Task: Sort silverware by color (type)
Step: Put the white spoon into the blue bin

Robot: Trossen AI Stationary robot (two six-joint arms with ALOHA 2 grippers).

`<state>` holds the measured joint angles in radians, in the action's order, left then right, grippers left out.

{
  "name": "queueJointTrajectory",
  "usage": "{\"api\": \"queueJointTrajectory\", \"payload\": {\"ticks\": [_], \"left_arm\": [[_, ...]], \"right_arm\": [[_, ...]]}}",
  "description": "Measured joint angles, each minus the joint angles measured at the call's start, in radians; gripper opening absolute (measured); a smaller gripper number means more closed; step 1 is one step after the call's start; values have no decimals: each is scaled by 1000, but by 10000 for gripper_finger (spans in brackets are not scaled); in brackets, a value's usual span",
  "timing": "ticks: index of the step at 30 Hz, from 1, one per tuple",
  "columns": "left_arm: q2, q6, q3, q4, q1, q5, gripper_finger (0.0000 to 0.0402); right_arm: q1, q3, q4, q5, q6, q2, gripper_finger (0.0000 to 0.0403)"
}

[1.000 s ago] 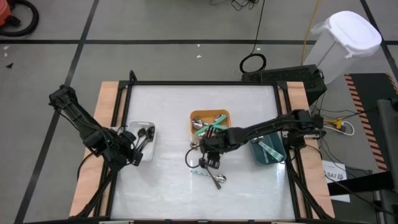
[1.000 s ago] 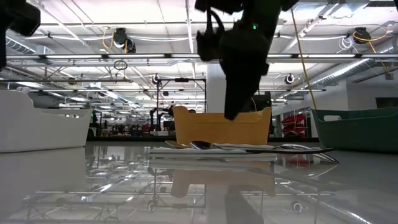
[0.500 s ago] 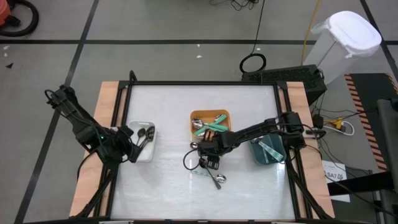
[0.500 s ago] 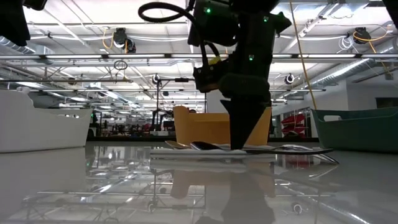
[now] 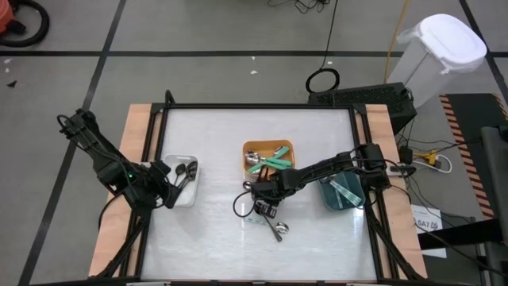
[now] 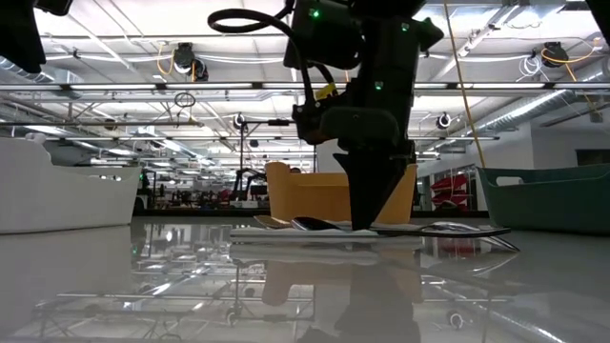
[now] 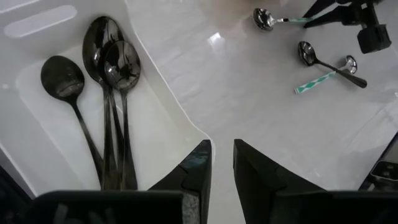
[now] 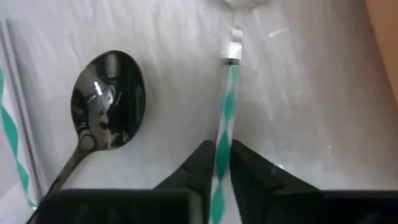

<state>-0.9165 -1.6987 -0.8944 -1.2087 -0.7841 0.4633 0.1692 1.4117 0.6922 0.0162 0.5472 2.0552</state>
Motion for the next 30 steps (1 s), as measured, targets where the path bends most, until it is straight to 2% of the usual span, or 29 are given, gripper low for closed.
{"api": "queueJointTrajectory", "payload": {"ticks": [3,11,21,30], "left_arm": [[0,3,0,-2,0,0,67],[0,2,0,-18,0,0,67],[0,15,0,-21,0,0,67],[0,30,0,-21,0,1,67]], "right_arm": [[7,-1,2,-10,11,1,21],[34,26,29,36,56,-4,20],[44,158,99,34,72,3,19],[45,346,234,55,73,1,19]]}}
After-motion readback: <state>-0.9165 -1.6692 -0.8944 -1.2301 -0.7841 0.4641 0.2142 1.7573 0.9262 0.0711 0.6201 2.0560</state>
